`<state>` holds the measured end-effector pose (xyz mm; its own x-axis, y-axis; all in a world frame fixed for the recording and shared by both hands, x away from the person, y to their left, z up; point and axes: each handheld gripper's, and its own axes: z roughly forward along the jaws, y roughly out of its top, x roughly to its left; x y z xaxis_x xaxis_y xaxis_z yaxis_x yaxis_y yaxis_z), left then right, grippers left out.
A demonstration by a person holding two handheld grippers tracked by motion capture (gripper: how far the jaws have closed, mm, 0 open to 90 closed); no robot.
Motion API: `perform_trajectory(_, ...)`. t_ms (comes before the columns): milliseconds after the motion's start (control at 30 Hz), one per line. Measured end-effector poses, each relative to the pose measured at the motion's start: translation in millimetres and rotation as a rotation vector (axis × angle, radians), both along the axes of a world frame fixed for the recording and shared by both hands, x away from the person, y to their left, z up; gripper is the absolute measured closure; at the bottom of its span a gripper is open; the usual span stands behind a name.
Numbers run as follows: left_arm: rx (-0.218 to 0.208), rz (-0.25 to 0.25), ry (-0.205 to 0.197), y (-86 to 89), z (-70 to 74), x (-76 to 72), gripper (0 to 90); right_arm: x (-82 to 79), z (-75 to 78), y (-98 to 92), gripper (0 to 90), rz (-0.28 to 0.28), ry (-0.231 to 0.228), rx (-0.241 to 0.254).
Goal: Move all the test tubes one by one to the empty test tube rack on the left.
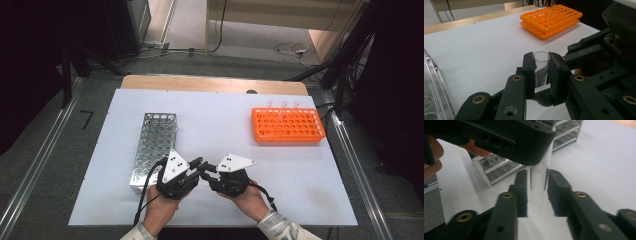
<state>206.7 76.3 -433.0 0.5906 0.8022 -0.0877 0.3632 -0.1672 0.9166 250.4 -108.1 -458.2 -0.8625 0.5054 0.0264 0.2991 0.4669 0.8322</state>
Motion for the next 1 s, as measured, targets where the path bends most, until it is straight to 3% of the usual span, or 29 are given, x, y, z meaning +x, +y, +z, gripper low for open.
perform_trajectory(133, -0.006, 0.000, -0.009, 3.9, 6.5, -1.7, 75.5, 0.8, 0.7, -0.7, 47.5, 0.007, 0.015, 0.007)
perform_trajectory(400, -0.032, 0.048, -0.027, 30.6, 26.1, -7.9, 75.5, -0.2, 3.8, -5.7, 32.3, 0.025, 0.028, 0.018)
perform_trajectory(633, -0.022, 0.078, -0.037, 60.5, 37.2, -25.1, 75.5, -2.4, 3.7, -10.7, 29.0, 0.021, 0.028, 0.013)
perform_trajectory(800, -0.008, 0.097, -0.043, 79.2, 37.4, -42.7, 75.4, 1.1, 2.5, -17.1, 28.0, -0.009, 0.032, 0.018)
perform_trajectory(1000, -0.006, 0.111, -0.051, 89.8, 37.2, -54.0, 75.4, 3.1, 1.9, -18.6, 28.2, -0.022, 0.035, 0.018)
